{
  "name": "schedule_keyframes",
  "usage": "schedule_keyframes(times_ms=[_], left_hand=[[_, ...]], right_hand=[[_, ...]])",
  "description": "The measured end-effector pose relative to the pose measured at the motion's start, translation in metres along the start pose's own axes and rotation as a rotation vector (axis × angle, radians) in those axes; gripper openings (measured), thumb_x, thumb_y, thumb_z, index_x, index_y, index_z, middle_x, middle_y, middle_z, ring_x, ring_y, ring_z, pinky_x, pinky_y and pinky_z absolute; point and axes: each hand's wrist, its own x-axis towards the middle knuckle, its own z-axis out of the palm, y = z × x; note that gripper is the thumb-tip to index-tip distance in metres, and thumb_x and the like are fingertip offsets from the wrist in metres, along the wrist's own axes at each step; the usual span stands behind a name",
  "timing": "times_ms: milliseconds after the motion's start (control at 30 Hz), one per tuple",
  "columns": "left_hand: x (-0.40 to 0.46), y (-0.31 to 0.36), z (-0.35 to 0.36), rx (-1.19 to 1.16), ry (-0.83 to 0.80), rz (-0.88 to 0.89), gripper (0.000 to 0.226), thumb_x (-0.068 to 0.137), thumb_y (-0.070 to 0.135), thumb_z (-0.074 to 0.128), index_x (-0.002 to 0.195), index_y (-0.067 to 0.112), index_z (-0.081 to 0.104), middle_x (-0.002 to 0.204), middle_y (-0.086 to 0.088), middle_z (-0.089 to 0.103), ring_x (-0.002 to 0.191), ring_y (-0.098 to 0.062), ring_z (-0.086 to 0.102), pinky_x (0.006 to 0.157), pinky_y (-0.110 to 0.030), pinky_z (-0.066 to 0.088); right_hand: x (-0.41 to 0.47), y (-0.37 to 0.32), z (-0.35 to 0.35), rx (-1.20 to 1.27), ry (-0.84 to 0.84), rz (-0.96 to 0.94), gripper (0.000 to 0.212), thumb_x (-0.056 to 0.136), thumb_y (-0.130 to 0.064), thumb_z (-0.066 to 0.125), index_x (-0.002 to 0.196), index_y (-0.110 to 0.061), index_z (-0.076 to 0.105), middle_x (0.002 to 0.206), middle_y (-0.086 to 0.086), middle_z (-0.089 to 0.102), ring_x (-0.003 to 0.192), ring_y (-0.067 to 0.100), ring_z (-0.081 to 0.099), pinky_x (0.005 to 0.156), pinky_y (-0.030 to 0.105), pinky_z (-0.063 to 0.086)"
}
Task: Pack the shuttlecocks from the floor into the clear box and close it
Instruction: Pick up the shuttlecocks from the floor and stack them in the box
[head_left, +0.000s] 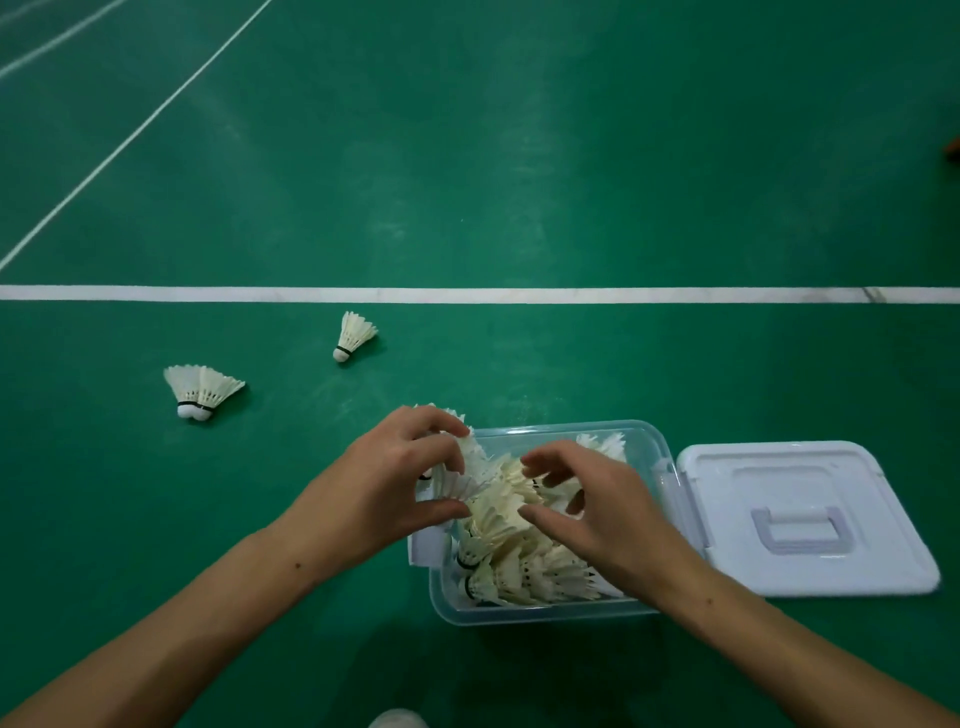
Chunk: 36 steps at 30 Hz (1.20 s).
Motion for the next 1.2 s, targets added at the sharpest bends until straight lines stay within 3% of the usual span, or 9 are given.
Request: schedule_keyframes(times_ms=[200,367,467,600,667,733,833,1000,1200], left_hand=[[0.026,0.006,0.004,-0.056,-0.035,-0.020,0.048,0.078,0.042,0.089,0.113,0.031,0.059,0.123,0.012,0.060,0.099,-0.006,0.057,0.083,-0.034,0.055],[0.029,0.012,0.008,-0.075,-0.075,-0.020,0.058,0.074,0.043,0.092,0.120,0.027,0.060,0.119,0.012,0.058,0.089,-0.005,0.054,0.081,-0.030,0.054],[0.029,0.012,0.001,-0.096,-0.057,-0.060,0.081,0.064,0.051,0.093,0.132,0.027,0.057,0.122,0.018,0.058,0.091,0.001,0.059,0.083,-0.018,0.052],[0.024,0.001,-0.008,-0.156,0.065,-0.132,0.100,0.056,0.062,0.090,0.140,0.022,0.054,0.121,0.013,0.067,0.095,-0.005,0.066,0.086,-0.023,0.057],[0.018,-0.006,-0.005,-0.145,0.139,-0.172,0.084,0.065,0.053,0.090,0.135,0.019,0.060,0.113,0.011,0.070,0.093,-0.006,0.068,0.086,-0.028,0.059],[0.014,-0.010,-0.001,-0.112,0.226,-0.181,0.050,0.078,0.028,0.090,0.121,0.017,0.068,0.104,0.010,0.073,0.088,-0.005,0.069,0.083,-0.032,0.061],[0.011,-0.009,0.002,-0.085,0.266,-0.145,0.018,0.087,0.007,0.083,0.101,0.015,0.074,0.092,0.010,0.073,0.081,-0.003,0.070,0.077,-0.030,0.061],[0.009,0.001,0.006,-0.076,0.197,-0.075,0.012,0.088,0.006,0.081,0.094,0.016,0.077,0.090,0.010,0.070,0.076,-0.002,0.064,0.072,-0.026,0.058],[0.007,0.005,0.016,0.092,0.176,0.044,0.009,0.093,0.033,0.074,0.093,0.027,0.080,0.091,0.015,0.073,0.092,-0.018,0.059,0.075,-0.042,0.049]], right_hand=[[0.005,-0.011,-0.013,-0.077,0.031,-0.209,0.042,0.089,-0.030,0.081,0.128,-0.030,0.065,0.126,-0.019,0.064,0.120,0.001,0.055,0.096,0.018,0.046],[0.012,-0.007,-0.007,-0.175,0.089,-0.286,0.016,0.091,-0.032,0.078,0.104,-0.026,0.071,0.104,-0.015,0.071,0.100,0.010,0.057,0.080,0.028,0.051],[0.010,-0.005,-0.013,-0.202,0.126,-0.326,0.013,0.090,-0.032,0.077,0.100,-0.023,0.074,0.100,-0.013,0.072,0.095,0.014,0.057,0.074,0.031,0.052],[0.000,0.008,-0.020,-0.176,0.222,-0.297,0.016,0.091,-0.034,0.075,0.096,-0.020,0.076,0.095,-0.013,0.072,0.091,0.015,0.057,0.074,0.029,0.050],[-0.007,0.014,-0.021,-0.158,0.282,-0.241,0.019,0.090,-0.038,0.074,0.095,-0.020,0.076,0.093,-0.015,0.072,0.089,0.012,0.057,0.075,0.026,0.048],[-0.012,0.018,-0.019,-0.161,0.318,-0.169,0.020,0.088,-0.040,0.073,0.095,-0.022,0.077,0.091,-0.018,0.070,0.087,0.008,0.057,0.074,0.020,0.046],[-0.016,0.019,-0.006,-0.206,0.300,-0.097,0.017,0.085,-0.039,0.078,0.095,-0.025,0.078,0.088,-0.018,0.071,0.083,0.007,0.058,0.070,0.019,0.046],[-0.016,0.020,0.013,-0.251,0.207,-0.040,0.013,0.084,-0.031,0.084,0.095,-0.028,0.078,0.086,-0.017,0.075,0.082,0.006,0.058,0.064,0.018,0.044],[-0.019,0.020,0.022,-0.265,0.067,0.031,0.012,0.097,-0.039,0.069,0.103,-0.033,0.077,0.090,-0.017,0.071,0.088,0.007,0.056,0.065,0.020,0.041]])
